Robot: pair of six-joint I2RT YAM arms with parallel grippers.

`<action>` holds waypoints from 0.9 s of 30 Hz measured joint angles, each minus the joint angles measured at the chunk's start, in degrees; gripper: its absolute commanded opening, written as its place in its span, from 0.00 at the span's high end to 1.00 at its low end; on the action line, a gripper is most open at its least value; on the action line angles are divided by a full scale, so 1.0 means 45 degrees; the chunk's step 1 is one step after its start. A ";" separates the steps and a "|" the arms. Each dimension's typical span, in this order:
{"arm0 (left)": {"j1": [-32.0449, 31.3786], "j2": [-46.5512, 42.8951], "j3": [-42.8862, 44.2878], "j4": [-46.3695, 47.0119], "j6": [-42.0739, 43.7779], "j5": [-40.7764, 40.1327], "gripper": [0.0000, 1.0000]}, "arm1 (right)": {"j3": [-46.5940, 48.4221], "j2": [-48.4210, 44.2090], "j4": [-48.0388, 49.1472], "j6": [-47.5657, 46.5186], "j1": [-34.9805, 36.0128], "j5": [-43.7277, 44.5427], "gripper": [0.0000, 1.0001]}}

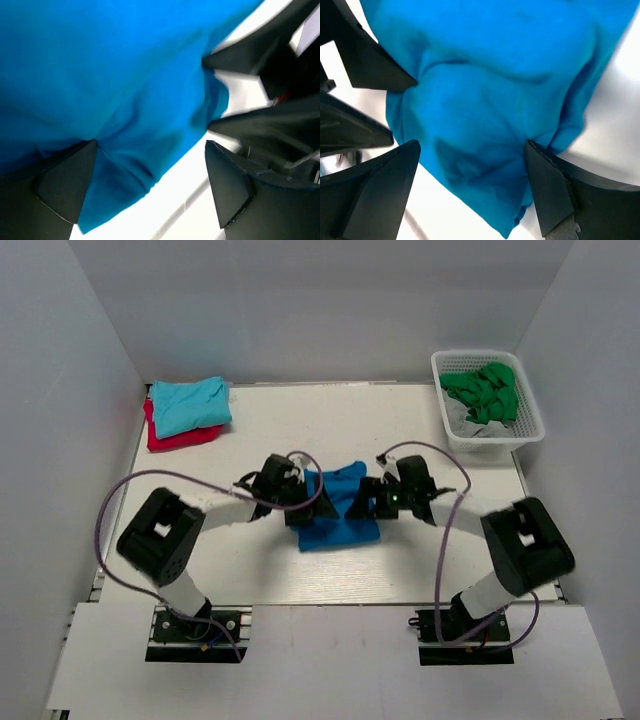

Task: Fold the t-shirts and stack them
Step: Fold the long partially folded tshirt into a neat square

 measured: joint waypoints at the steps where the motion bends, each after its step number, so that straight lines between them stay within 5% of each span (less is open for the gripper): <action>1: -0.0311 -0.0631 -0.0627 -0.0223 -0.0068 0.0010 0.00 | -0.0709 -0.0748 -0.0107 0.0049 0.0219 -0.0005 0.10; 6: -0.1433 -0.4677 -0.2356 -0.2497 -0.0267 -0.1083 0.00 | -0.3002 -0.5149 -0.1797 0.0384 0.1161 0.0539 0.10; 12: -0.1399 -0.8359 -0.2346 -0.4070 -0.0442 -0.4255 0.00 | -0.3143 -0.9039 -0.3371 0.0092 0.1307 0.1768 0.10; 15: -0.1375 -0.8170 -0.2278 -0.4532 -0.0486 -0.5411 0.06 | -0.2905 -0.8913 -0.3589 -0.0160 0.1307 0.2302 0.10; 23: -0.1141 -0.4401 -0.0981 -0.4915 -0.0495 -0.7257 0.31 | -0.1938 -0.5751 -0.3512 -0.0636 0.1307 0.3317 0.34; 26: -0.1132 -0.3424 -0.0491 -0.4702 -0.0510 -0.7495 0.46 | -0.1413 -0.4770 -0.3230 -0.0690 0.1307 0.3526 0.51; 27: -0.1132 -0.3104 -0.0277 -0.4731 -0.0491 -0.7543 0.65 | -0.1282 -0.4541 -0.3162 -0.0680 0.1307 0.3580 0.56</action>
